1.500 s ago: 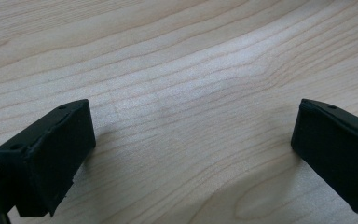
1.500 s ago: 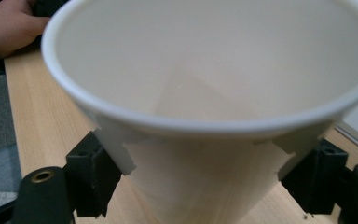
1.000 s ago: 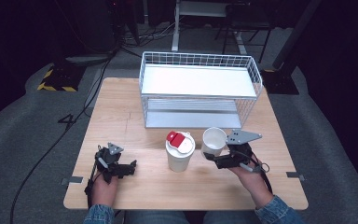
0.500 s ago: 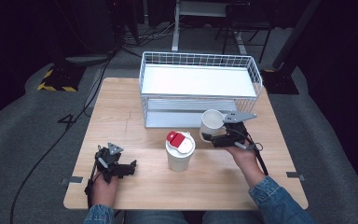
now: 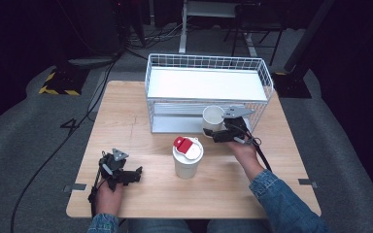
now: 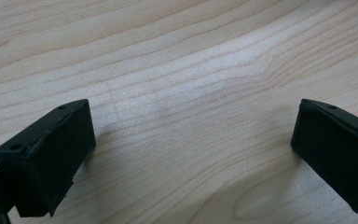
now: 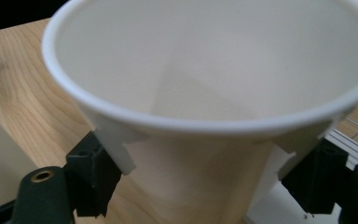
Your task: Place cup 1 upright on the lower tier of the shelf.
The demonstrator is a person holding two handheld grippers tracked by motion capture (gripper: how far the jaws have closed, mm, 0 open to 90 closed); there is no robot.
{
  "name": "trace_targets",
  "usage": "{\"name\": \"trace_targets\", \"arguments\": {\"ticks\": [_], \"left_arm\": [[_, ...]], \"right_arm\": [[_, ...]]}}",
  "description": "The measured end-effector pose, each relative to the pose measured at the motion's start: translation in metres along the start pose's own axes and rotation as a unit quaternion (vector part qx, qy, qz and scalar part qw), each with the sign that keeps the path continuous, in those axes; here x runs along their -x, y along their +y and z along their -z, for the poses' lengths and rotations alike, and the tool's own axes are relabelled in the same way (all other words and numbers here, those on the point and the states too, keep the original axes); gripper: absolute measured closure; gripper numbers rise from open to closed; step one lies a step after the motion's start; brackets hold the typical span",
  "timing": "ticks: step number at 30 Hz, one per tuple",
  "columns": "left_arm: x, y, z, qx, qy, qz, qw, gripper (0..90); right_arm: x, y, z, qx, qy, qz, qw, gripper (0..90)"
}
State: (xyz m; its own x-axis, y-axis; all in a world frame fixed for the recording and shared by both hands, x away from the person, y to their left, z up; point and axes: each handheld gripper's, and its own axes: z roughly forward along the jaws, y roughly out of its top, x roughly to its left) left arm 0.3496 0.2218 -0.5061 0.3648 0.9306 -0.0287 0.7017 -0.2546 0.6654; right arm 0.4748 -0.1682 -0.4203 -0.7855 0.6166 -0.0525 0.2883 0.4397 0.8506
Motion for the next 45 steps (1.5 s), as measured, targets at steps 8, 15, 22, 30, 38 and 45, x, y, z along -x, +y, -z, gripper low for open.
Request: {"name": "trace_targets", "arguments": {"ticks": [8, 15, 22, 30, 38, 45], "left_arm": [[0.000, 0.000, 0.000, 0.000, 0.000, -0.001, 1.0000, 0.2], [0.000, 0.000, 0.000, 0.000, 0.000, -0.001, 1.0000, 0.2], [-0.001, 0.000, 0.000, -0.001, 0.000, -0.002, 1.0000, 0.1], [-0.001, 0.000, 0.000, -0.001, 0.000, -0.001, 1.0000, 0.1], [0.000, 0.000, 0.000, -0.001, 0.000, 0.000, 1.0000, 0.1], [-0.001, 0.000, 0.000, -0.001, 0.000, -0.002, 1.0000, 0.1]], "right_arm": [[0.003, 0.001, -0.017, 0.000, -0.007, -0.005, 1.0000, 22.5], [0.005, 0.000, -0.028, -0.002, -0.020, -0.009, 0.9998, 22.5], [0.006, -0.004, -0.037, -0.002, -0.027, -0.003, 0.9996, 22.5], [0.009, -0.007, -0.046, -0.003, -0.034, -0.006, 0.9994, 22.5], [0.012, -0.009, -0.053, -0.002, -0.041, -0.009, 0.9991, 22.5], [0.015, -0.013, -0.061, 0.002, -0.057, -0.014, 0.9983, 22.5]]}}
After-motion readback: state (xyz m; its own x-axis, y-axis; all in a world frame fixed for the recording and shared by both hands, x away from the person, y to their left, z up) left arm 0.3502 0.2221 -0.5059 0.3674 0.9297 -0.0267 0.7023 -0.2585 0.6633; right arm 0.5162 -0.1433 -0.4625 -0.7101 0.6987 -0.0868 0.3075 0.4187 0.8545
